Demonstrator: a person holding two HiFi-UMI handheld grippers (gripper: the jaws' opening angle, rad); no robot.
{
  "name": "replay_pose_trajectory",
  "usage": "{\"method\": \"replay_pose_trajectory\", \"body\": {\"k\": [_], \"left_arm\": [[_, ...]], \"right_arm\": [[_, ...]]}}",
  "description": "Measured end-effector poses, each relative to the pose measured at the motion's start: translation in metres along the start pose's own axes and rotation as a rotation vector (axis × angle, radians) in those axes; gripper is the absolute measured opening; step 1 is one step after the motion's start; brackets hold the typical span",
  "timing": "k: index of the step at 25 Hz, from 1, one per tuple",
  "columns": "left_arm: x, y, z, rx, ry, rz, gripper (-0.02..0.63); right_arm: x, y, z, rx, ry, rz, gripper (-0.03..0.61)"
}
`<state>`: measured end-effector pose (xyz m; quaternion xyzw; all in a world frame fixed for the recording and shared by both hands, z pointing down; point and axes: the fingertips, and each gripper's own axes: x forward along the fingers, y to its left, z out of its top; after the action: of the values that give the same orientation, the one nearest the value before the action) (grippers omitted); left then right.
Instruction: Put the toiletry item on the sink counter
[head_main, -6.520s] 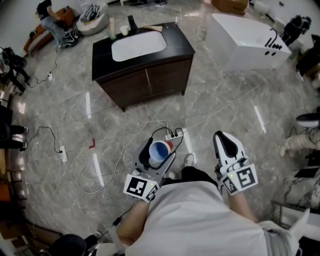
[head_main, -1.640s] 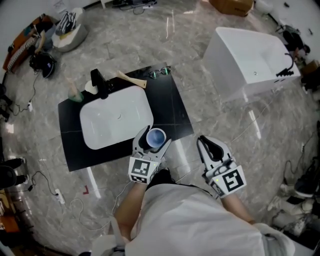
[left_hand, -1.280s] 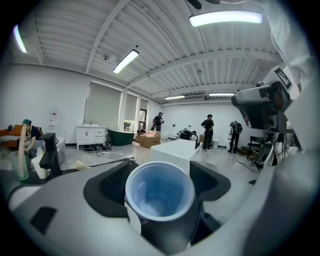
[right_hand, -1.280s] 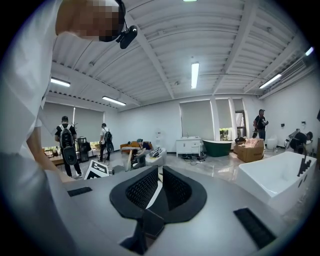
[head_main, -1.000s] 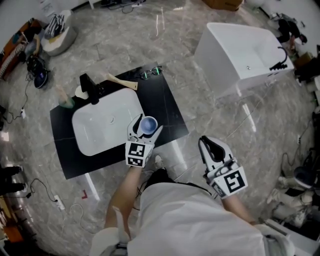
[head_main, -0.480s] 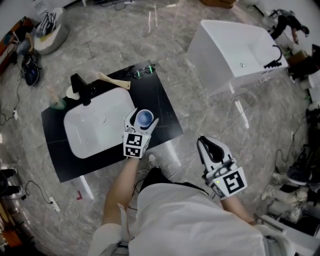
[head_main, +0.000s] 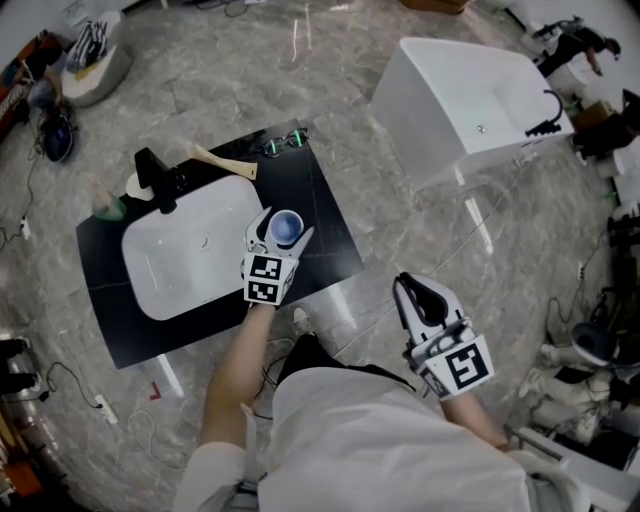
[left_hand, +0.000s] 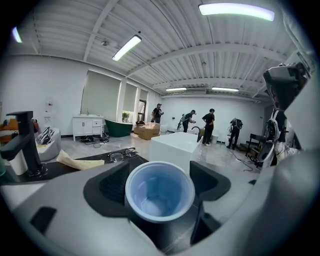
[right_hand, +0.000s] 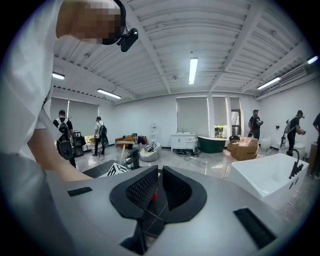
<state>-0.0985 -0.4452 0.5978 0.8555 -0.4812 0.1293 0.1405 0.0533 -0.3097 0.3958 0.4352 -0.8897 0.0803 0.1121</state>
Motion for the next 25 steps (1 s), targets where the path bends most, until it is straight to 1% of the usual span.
{"method": "replay_pose_trajectory", "body": {"k": [13,25], "left_arm": [[0.024,0.014,-0.005,-0.007,0.024,-0.002,0.379],[0.036,0.019,-0.011,-0.019,0.037,-0.002,0.379]], "right_arm": [[0.006,-0.007,-0.002,0.008,0.015,-0.027,0.054],[0.016,-0.005,-0.004,0.01,0.025,-0.026,0.054]]}}
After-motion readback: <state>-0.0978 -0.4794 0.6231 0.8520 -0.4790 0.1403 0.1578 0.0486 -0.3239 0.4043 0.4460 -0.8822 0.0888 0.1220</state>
